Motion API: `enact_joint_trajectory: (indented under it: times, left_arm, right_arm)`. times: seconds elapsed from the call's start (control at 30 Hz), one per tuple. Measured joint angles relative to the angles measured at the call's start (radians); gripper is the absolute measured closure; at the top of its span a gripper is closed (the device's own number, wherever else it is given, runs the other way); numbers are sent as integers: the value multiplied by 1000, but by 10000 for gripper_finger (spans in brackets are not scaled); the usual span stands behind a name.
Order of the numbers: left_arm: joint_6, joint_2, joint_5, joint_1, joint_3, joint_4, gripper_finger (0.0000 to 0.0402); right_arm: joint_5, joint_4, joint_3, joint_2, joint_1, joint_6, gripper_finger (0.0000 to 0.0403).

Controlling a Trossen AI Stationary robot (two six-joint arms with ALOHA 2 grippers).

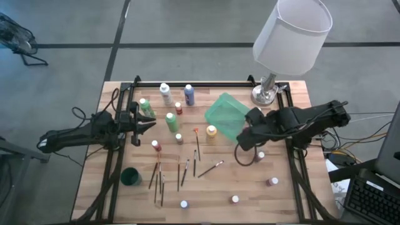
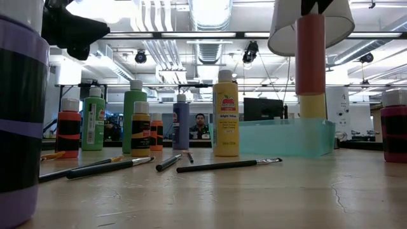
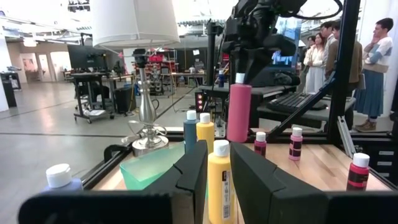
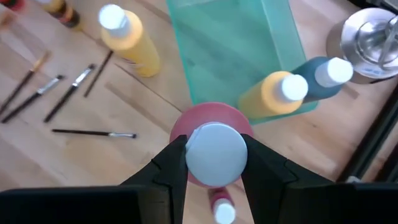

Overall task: Pick & Place Paint Supplies
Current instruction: Put the big pink paint bottle into the green bin

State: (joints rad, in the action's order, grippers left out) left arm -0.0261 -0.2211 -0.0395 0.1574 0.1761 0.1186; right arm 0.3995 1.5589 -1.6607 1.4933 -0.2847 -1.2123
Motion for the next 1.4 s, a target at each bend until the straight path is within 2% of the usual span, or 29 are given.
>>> enact_joint_trajectory:
  times: [0.4,1.13,1.4]
  left_arm:
    - [-2,0,0,0,0,-2,326]
    - [-33,0,0,0,-1,1,326]
    - [-34,0,0,0,-1,-2,326]
  right_arm:
    - [5,-81,66,-1,83,119,290]
    - [20,-107,82,-2,109,143,290]
    - [15,-145,156,-2,109,140,290]
